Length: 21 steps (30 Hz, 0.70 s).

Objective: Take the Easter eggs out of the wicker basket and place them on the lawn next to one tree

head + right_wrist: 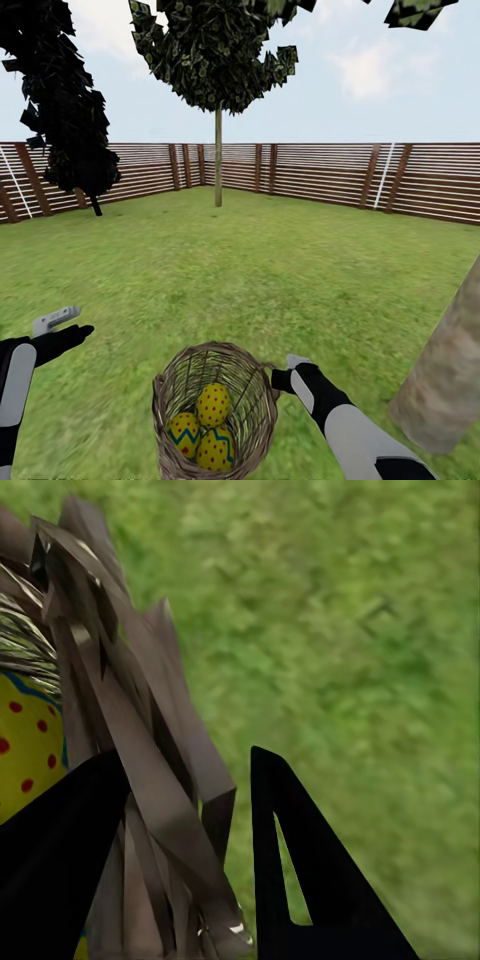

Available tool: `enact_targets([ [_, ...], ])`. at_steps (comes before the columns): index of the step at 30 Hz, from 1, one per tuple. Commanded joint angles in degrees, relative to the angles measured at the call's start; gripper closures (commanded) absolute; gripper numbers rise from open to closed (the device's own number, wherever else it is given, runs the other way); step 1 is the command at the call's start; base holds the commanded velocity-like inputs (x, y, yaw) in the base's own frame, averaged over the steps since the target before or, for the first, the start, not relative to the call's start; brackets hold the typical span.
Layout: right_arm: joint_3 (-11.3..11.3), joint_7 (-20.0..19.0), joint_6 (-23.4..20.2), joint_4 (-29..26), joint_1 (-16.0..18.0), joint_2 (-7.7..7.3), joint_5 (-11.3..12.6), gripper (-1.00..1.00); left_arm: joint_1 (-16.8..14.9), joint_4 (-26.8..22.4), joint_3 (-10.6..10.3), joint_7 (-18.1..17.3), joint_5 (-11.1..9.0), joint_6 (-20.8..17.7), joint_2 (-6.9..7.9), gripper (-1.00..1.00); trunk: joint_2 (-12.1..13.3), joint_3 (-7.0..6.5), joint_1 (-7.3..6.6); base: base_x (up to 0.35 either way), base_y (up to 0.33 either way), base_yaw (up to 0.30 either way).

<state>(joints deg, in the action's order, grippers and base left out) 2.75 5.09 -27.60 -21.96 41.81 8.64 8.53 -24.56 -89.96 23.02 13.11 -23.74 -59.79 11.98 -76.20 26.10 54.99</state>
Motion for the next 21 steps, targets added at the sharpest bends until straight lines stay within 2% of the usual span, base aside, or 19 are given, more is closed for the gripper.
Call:
enact_targets([
  [1, 0.4, 0.3, -0.2, -0.1, 0.0, 0.06, 1.1, 1.00, 0.0, 0.0, 0.0, 0.5, -0.6, -0.2, 0.02, -1.00, -0.5, 0.33, 0.22, 0.000, 0.000, 0.000],
  [21, 0.4, 1.0, -0.3, 0.0, 0.0, 0.06, 0.7, 1.00, 0.0, 0.0, 0.0, 0.5, -0.6, -0.2, -0.24, -1.00, -8.5, 5.78, 4.62, 0.000, 0.000, 0.000],
])
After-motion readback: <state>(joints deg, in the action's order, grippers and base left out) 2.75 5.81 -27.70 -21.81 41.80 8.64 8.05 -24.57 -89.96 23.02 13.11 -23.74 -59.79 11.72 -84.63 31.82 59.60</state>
